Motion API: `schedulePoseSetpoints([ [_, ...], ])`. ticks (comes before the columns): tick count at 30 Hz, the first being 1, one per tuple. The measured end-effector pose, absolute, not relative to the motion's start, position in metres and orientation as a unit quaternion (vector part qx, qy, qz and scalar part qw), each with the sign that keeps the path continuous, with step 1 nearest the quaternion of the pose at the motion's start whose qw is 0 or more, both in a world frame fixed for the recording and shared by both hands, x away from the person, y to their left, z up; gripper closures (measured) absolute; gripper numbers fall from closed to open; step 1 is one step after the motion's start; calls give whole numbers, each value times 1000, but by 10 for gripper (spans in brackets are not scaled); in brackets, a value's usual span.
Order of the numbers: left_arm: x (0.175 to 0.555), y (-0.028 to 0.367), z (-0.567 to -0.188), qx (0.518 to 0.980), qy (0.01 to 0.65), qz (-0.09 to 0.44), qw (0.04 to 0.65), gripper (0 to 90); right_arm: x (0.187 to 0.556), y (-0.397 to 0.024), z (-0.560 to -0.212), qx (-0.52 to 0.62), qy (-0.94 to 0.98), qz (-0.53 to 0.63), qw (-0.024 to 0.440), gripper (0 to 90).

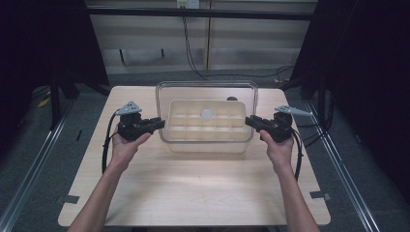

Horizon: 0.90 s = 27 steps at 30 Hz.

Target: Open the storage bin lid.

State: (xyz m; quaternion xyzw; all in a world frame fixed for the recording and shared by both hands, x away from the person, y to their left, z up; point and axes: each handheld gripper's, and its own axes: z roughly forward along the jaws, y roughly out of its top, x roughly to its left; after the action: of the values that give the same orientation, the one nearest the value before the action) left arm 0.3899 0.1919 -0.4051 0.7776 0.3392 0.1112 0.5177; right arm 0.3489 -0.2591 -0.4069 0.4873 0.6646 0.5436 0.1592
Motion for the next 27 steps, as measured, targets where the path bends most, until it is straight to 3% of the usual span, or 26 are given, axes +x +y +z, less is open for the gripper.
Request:
schedulePoseSetpoints([
  [27,381,192,-396,783,337,108,512,749,338,-260,-398,479,675,539,153,680],
])
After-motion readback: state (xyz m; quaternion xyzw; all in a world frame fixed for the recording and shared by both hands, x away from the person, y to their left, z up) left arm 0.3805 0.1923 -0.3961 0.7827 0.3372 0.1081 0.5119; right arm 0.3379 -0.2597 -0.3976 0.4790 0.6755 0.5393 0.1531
